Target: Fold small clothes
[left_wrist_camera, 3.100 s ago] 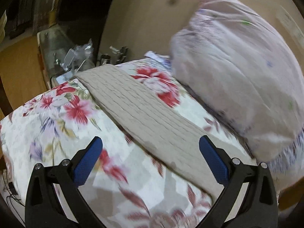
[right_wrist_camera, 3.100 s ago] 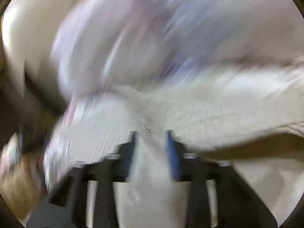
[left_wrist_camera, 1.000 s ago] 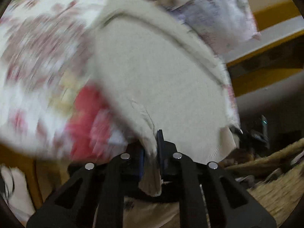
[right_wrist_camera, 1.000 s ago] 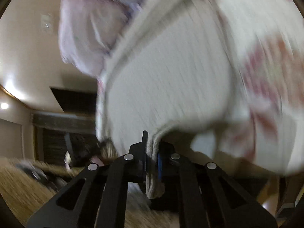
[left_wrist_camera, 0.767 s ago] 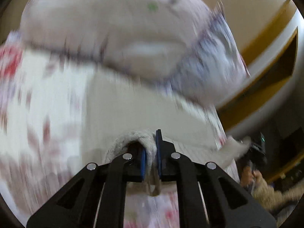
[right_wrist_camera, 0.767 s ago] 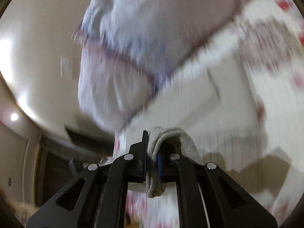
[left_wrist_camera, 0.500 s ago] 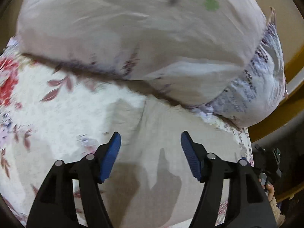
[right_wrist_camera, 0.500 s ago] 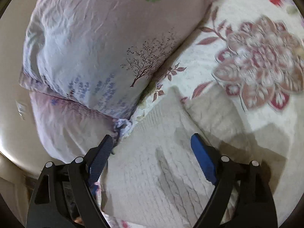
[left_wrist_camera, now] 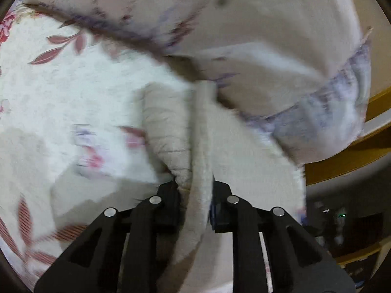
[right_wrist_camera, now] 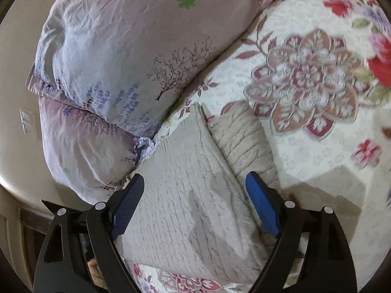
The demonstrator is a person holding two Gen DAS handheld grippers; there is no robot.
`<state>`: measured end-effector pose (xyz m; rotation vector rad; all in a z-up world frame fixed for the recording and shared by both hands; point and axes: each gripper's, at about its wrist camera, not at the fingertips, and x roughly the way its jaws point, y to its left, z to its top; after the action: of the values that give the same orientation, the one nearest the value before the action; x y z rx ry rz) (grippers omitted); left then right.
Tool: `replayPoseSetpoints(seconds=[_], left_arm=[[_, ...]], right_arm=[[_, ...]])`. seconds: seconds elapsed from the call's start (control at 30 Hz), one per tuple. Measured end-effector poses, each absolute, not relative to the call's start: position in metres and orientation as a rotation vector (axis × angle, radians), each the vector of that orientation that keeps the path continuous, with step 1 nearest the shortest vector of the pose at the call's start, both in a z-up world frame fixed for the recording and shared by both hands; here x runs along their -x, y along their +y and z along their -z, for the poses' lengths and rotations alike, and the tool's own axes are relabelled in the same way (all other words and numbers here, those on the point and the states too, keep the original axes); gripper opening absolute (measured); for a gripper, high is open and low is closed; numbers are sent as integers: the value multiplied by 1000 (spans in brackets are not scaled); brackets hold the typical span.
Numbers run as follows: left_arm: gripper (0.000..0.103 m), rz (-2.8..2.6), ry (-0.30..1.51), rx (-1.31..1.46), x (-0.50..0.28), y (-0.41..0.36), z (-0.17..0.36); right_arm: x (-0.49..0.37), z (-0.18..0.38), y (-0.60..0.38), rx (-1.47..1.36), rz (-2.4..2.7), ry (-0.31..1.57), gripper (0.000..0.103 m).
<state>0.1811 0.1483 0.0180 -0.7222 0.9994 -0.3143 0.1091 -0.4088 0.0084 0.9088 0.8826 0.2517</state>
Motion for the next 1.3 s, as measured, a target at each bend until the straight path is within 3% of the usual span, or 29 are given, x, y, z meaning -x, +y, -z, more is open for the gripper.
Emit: replayPoseSetpoints(seconds=[0.13,0.27,0.3,0.33,0.4,0.43,0.47,0.53,0.57,0.7,0.83,0.87,0.9,0.93,0.97,1.0,1.07,1.1,1.2,1.3], left_arm=[[15,536,861,768,-179,79,-82],[15,786,844,787,-195,-38,-108],[20,835,862,783,-199,-69,-106],[34,906,906,781,-204,-110,-100],[38,969,985,801,-206,-146,-91],[46,989,1001,821,-204,-152,-88],[64,995,981,825,-199,-149,-89],[86,869,895,736,-190,-122,-94],[87,782,867,679,-187,-105,-94],[87,531,998,578,-190,-62,-59],[88,501,1141,498,-186,-73,-20],[88,510,1153,482,-183,-83,-15],[88,517,1157,469,-183,-90,-12],[89,528,1153,456,-186,-101,-8],[80,537,1103,425,-185,-111,-10],[76,549,1098,402,-188,-121,-9],[46,569,1081,438,-189,-120,-10],[42,594,1075,486,-192,-114,-14],[39,649,1006,441,-180,-77,-40],[44,600,938,345,-171,-41,-56]], right_arm=[[-105,-26,-433,-853,-243,842,87],[-109,-39,-463,-840,-219,799,87],[-111,-39,-470,-840,-211,792,87],[-115,-39,-476,-836,-204,795,87],[-122,-34,-482,-841,-206,826,87],[-126,-28,-485,-858,-217,861,87],[-127,-25,-487,-874,-233,884,88],[-129,-17,-486,-895,-283,920,99],[-130,-14,-485,-896,-294,932,99],[-140,2,-467,-900,-365,1013,99],[-155,20,-442,-884,-419,1103,100],[-155,19,-438,-867,-424,1088,93],[-154,17,-434,-834,-422,1069,72],[-155,20,-428,-791,-418,1089,60],[-155,22,-427,-781,-414,1094,41],[-153,24,-427,-814,-432,1086,35],[-145,16,-425,-822,-425,1045,32],[-141,9,-423,-808,-432,1020,31],[-135,-18,-398,-778,-534,943,29],[-140,-30,-356,-683,-607,921,29]])
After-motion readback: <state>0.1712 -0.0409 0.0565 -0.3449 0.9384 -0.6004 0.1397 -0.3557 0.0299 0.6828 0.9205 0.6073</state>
